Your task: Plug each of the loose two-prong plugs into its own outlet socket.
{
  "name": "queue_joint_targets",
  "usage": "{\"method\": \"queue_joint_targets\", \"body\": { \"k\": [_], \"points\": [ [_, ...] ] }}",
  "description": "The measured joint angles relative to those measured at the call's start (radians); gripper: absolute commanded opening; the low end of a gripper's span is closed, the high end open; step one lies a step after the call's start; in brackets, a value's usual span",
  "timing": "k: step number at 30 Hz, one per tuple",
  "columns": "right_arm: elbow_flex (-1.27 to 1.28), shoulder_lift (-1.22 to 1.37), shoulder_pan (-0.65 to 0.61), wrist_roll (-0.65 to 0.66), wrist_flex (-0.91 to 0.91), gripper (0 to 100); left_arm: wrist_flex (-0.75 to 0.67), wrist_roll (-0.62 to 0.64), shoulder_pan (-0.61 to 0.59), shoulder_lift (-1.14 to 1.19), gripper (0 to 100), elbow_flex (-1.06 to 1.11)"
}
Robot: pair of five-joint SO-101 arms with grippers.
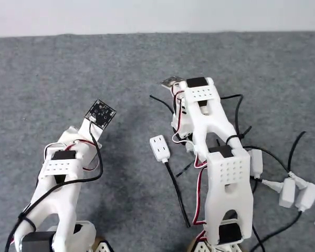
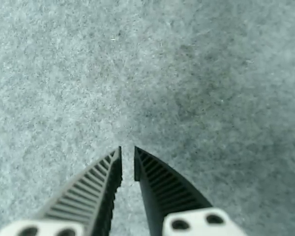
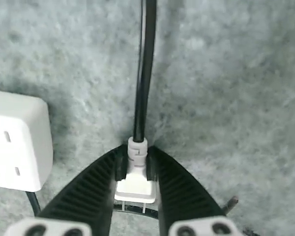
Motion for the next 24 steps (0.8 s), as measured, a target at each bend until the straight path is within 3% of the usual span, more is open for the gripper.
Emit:
{"method": "queue_joint_targets", "body": {
  "k": [5, 12, 18, 24],
  "points": [
    [0.025, -0.064, 0.023, -0.08, 0.0, 0.9, 0.014, 0.091, 0.0, 0.005, 4, -0.026],
    [0.055, -0.334, 0.015, -0.269, 0.005, 0.9, 0.247, 0.118, -0.012, 0.267, 1, -0.304],
    [0.186, -0.554, -0.169, -0.353, 0.014, 0.9, 0.48, -0.005, -0.008, 0.485, 1, -0.539],
    [0.4, -0.769, -0.376, -0.425, -0.092, 0.9, 0.543, -0.141, 0.035, 0.5, 1, -0.554]
  ]
}}
